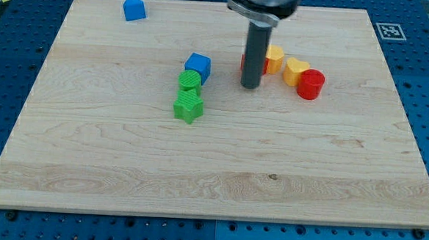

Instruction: Slide the red star to the top left of the hexagon

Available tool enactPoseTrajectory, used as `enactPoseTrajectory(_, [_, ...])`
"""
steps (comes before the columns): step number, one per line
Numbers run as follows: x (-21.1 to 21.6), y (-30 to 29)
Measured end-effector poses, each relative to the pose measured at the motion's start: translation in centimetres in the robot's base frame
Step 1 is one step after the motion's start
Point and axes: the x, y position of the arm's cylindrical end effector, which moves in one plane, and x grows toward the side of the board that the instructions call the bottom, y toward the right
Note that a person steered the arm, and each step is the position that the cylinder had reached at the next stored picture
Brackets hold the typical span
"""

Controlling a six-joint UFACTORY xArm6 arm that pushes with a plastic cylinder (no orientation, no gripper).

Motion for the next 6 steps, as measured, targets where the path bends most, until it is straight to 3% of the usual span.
enactPoseTrajectory(2, [-4.8,-1.4])
enactPoseTrajectory(3, [-2.0,-1.4])
enactPoseTrajectory(4, [-2.0,0.1])
enactPoseTrajectory(6, [-6.7,0.2])
